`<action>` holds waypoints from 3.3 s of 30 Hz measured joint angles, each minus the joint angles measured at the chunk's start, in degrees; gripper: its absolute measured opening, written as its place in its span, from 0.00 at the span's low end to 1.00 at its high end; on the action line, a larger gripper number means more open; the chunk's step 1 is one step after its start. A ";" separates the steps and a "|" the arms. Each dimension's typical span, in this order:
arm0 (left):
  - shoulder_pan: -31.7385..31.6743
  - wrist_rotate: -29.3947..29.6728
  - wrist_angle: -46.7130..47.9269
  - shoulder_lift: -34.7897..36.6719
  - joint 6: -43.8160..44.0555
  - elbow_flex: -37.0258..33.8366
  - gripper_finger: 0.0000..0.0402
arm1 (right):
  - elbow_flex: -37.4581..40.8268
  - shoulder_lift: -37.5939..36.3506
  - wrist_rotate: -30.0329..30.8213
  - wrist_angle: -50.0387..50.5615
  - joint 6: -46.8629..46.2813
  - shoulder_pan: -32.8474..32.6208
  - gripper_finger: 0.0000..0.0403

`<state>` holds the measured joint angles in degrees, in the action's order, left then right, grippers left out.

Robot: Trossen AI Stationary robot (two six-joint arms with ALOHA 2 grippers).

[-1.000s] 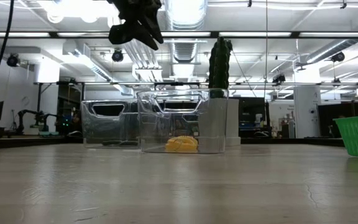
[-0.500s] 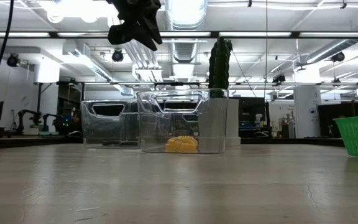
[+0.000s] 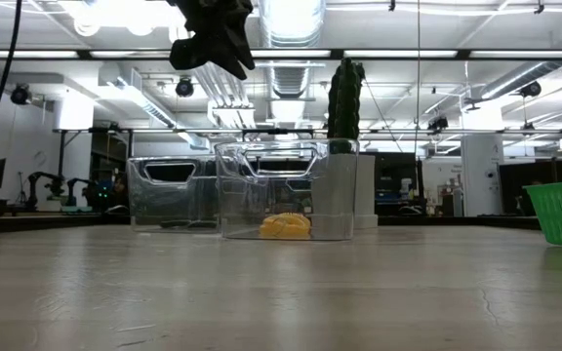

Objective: Sort spring keychains
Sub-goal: Put the black spring keychain into the left transparent bin

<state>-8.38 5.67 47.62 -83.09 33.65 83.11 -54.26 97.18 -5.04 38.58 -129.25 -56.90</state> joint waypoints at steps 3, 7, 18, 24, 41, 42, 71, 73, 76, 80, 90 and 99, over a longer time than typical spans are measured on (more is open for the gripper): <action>0.00 0.00 0.02 0.00 0.00 0.00 0.25 | 0.02 0.79 -0.04 -0.70 0.28 0.51 0.37; 0.00 0.00 0.01 -0.02 0.00 0.00 0.25 | -0.05 1.96 -0.52 -1.40 0.63 0.92 0.36; 0.00 -0.02 0.02 -0.02 -0.04 0.00 0.25 | -0.13 3.05 -4.13 -1.76 -0.64 1.50 0.16; 0.00 -0.02 0.02 -0.02 -0.14 0.00 0.25 | -0.43 2.30 -4.20 -1.65 -0.64 1.46 0.04; 0.02 -0.33 3.13 -0.02 -6.75 0.00 0.25 | -16.77 -7.10 17.96 -1.62 33.25 1.35 0.03; 0.02 -0.32 3.10 -0.02 -7.04 0.00 0.25 | -17.55 -7.97 21.82 -1.74 36.12 1.39 0.03; 1.86 -0.31 3.26 -0.02 -11.24 -6.63 0.25 | -20.24 -23.25 45.42 -26.42 106.94 1.67 0.03; 2.01 -0.40 3.09 -0.02 -10.88 -7.39 0.25 | -20.22 -23.17 45.51 -26.28 106.92 2.30 0.03; 2.44 -0.62 2.91 -0.02 -10.75 -7.78 0.25 | -20.22 -22.57 47.10 -24.92 106.82 4.39 0.03; 3.49 -0.70 1.55 -0.02 -10.75 -7.80 0.25 | -20.20 -21.41 48.43 -21.92 106.92 9.57 0.03; 7.47 -3.37 -9.14 -0.02 -13.11 -7.80 0.25 | -20.20 -20.45 48.44 -16.08 109.77 22.08 0.03; 8.96 -11.69 -18.28 1.35 -15.74 -7.81 0.25 | -20.20 -20.50 48.41 -14.73 113.22 28.82 0.03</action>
<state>0.58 -6.01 29.34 -81.74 17.91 75.30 -74.46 76.69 43.38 23.85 -16.03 -28.08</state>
